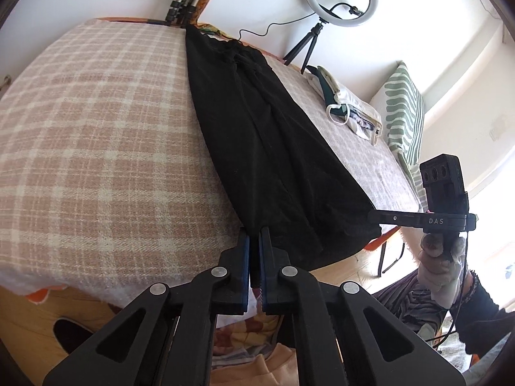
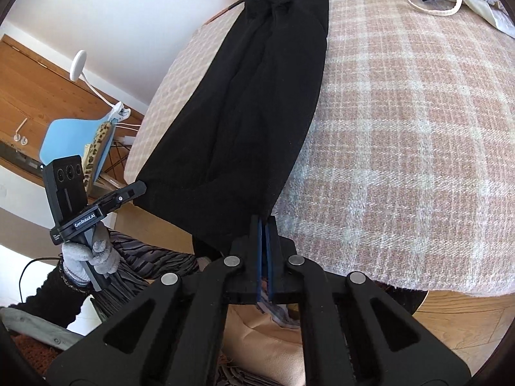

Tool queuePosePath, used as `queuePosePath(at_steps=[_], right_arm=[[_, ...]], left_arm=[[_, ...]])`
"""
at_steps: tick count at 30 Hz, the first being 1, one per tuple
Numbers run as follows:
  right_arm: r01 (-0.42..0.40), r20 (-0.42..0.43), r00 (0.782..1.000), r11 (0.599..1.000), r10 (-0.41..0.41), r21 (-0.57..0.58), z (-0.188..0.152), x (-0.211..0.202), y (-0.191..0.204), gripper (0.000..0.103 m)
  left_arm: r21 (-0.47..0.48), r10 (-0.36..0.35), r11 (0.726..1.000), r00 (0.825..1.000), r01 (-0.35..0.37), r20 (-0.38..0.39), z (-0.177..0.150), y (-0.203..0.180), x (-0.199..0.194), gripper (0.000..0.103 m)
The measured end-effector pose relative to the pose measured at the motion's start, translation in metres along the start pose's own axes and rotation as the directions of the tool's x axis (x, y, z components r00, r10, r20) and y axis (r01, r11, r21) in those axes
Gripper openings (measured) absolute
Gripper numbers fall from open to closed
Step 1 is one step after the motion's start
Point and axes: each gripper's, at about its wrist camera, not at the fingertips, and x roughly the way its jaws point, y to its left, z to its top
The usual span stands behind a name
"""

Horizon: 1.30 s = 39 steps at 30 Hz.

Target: Fold small clothes

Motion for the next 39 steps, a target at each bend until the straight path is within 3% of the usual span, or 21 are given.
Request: queuePosePath(at_steps=[3, 7, 11, 15, 22, 25, 32, 39], right_arm=[[0.035, -0.008, 0.999, 0.999, -0.035, -0.02, -0.004, 0.001, 0.0, 0.003], [0.047, -0.049, 0.998, 0.999, -0.046, 0.015, -0.004, 0.017, -0.009, 0.003], [0.009, -0.084, 0.996, 0.998, -0.004, 0.055, -0.004, 0.019, -0.013, 0.005], [-0.019, -0.111, 0.993, 0.995, 0.03, 0.095, -0.009, 0.017, -0.025, 0.02], [-0.06, -0.173, 0.982, 0.993, 0.077, 0.101, -0.014, 0.033, -0.027, 0.02], [-0.111, -0.14, 0.982, 0.988, 0.126, 0.104, -0.012, 0.027, -0.025, 0.009], [-0.171, -0.036, 0.984, 0.983, 0.173, 0.06, 0.004, 0.0, -0.015, 0.008], [-0.151, 0.067, 0.987, 0.987, 0.147, 0.057, 0.046, -0.016, -0.019, 0.008]], left_arm=[[0.027, 0.026, 0.999, 1.0, -0.026, -0.01, -0.003, 0.0, 0.002, 0.003], [-0.008, 0.029, 1.0, 0.997, -0.03, -0.068, -0.01, 0.009, 0.024, 0.003], [0.007, 0.036, 0.999, 0.997, -0.036, -0.071, -0.014, 0.007, 0.026, 0.003], [0.016, 0.042, 0.999, 0.997, -0.041, -0.062, -0.012, 0.007, 0.023, 0.003], [0.023, 0.041, 0.999, 0.997, -0.04, -0.07, -0.012, 0.004, 0.025, 0.003], [0.026, 0.037, 0.999, 0.998, -0.036, -0.058, -0.01, 0.002, 0.022, 0.003], [0.007, 0.001, 1.0, 1.0, -0.001, -0.017, 0.01, 0.0, 0.011, 0.003], [-0.015, -0.008, 1.0, 0.999, 0.009, 0.037, 0.052, 0.008, 0.015, 0.003]])
